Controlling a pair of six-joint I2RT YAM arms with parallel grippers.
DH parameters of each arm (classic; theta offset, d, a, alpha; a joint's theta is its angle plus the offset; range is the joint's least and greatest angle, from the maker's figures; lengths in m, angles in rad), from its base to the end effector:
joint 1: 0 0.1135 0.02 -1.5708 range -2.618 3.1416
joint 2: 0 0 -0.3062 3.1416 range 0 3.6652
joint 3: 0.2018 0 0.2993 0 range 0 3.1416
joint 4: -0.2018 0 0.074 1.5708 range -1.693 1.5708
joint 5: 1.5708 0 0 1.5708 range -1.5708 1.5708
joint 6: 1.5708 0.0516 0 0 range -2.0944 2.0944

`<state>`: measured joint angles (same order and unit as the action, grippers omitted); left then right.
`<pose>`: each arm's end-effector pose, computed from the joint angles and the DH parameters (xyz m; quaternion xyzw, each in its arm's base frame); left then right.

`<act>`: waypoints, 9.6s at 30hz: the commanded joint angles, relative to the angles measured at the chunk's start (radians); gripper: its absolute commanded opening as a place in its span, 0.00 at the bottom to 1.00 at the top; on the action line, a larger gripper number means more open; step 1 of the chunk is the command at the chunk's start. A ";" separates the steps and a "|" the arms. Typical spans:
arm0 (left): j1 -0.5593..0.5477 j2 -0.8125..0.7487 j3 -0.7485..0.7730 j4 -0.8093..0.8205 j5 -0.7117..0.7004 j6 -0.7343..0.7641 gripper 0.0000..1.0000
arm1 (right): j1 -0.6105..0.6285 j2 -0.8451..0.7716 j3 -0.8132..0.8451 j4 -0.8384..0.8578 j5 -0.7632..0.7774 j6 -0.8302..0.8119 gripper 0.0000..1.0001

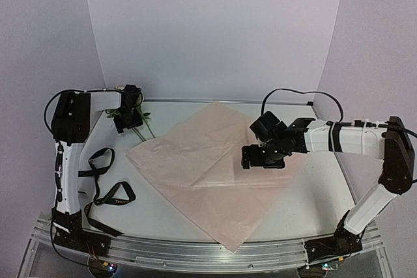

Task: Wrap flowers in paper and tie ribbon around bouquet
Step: Pick up the fake flower from the corner of the board, then adjust the flattened wrapping paper at the center of the board, then place the fake flower on the flattened wrapping paper, then pick up the fake flower from the corner of the board, then place the fake flower on the flattened wrapping paper, then pick up the bottom corner of the flattened wrapping paper from the center of the board.

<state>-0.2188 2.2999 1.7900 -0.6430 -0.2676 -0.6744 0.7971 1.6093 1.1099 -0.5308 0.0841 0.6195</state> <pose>0.5490 -0.1081 0.1380 -0.2459 0.9382 0.0289 0.2418 0.2704 0.2706 0.2242 -0.0742 0.9600 0.1428 0.2290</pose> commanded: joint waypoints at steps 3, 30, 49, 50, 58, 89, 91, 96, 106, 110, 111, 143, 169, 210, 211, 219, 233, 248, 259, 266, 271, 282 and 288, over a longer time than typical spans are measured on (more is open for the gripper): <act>-0.010 -0.113 -0.037 0.109 0.060 -0.076 0.83 | -0.004 -0.024 0.001 0.011 0.002 -0.014 0.92; -0.082 0.139 0.332 -0.226 -0.184 -0.085 1.00 | -0.003 -0.025 -0.018 0.021 -0.036 0.005 0.92; -0.065 0.064 0.254 -0.250 -0.238 -0.037 1.00 | -0.003 0.018 -0.042 0.042 -0.076 0.050 0.92; -0.058 0.055 0.235 -0.244 -0.224 -0.045 1.00 | -0.003 0.018 -0.044 0.042 -0.076 0.052 0.92; -0.018 0.011 0.066 -0.085 -0.052 -0.031 1.00 | -0.003 0.021 -0.063 0.045 -0.076 0.057 0.91; -0.006 -0.194 -0.094 0.237 -0.054 0.376 0.00 | 0.194 0.219 -0.029 -0.029 0.182 0.146 0.82; -0.012 -0.221 -0.082 0.248 -0.057 0.427 0.00 | 0.212 0.235 -0.027 -0.040 0.177 0.166 0.80; -0.029 -0.280 -0.068 0.261 -0.031 0.509 0.00 | 0.248 0.266 -0.029 -0.052 0.133 0.198 0.78; -0.055 -0.291 0.033 0.143 0.007 0.471 0.00 | 0.297 0.220 -0.080 -0.070 0.080 0.275 0.75; -0.066 -0.294 0.074 0.143 0.128 0.384 0.00 | 0.302 0.187 -0.109 -0.074 0.081 0.288 0.73; -0.077 -0.296 0.088 0.145 0.151 0.374 0.00 | 0.302 0.186 -0.113 -0.074 0.082 0.288 0.73; -0.677 0.124 0.406 0.113 0.220 -0.294 0.18 | -0.008 -0.257 -0.171 -0.164 0.136 0.209 0.86; -0.066 0.009 0.149 -0.011 -0.075 -0.042 0.67 | -0.032 -0.017 -0.084 -0.070 -0.031 0.131 0.85; -0.159 -0.206 0.257 0.163 0.186 0.400 0.00 | -0.105 -0.150 -0.138 -0.103 0.081 0.163 0.86; -0.186 -0.206 0.250 0.161 0.205 0.360 0.00 | -0.119 -0.153 -0.139 -0.104 0.073 0.161 0.86; -0.402 -0.084 0.271 0.172 0.279 0.068 0.00 | -0.165 -0.134 -0.117 -0.105 -0.032 0.147 0.80; -0.554 0.095 0.302 0.209 0.261 -0.168 0.00 | -0.164 -0.088 -0.086 -0.098 -0.076 0.157 0.74; -0.590 0.098 0.173 0.304 0.346 -0.128 0.20 | -0.140 -0.062 -0.084 -0.090 -0.097 0.155 0.74; -0.590 -0.020 0.028 0.359 0.342 -0.108 0.57 | -0.078 -0.104 -0.138 -0.098 -0.100 0.173 0.77; -0.585 -0.178 -0.084 0.371 0.328 -0.081 0.73 | 0.026 -0.170 -0.190 -0.135 -0.084 0.200 0.78; -0.571 -0.311 -0.220 0.369 0.343 -0.088 0.79 | 0.088 -0.241 -0.280 -0.133 -0.054 0.288 0.80; -0.544 -0.675 -0.740 0.488 0.382 -0.189 0.80 | 0.249 -0.492 -0.584 0.013 -0.062 0.697 0.90; -0.552 -0.777 -0.853 0.524 0.391 -0.192 0.79 | 0.369 -0.548 -0.686 0.121 -0.016 0.928 0.89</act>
<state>-0.7625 1.6204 0.9845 -0.1963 0.1108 -0.8491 1.1066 1.0857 0.4768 -0.5384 0.0167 1.3286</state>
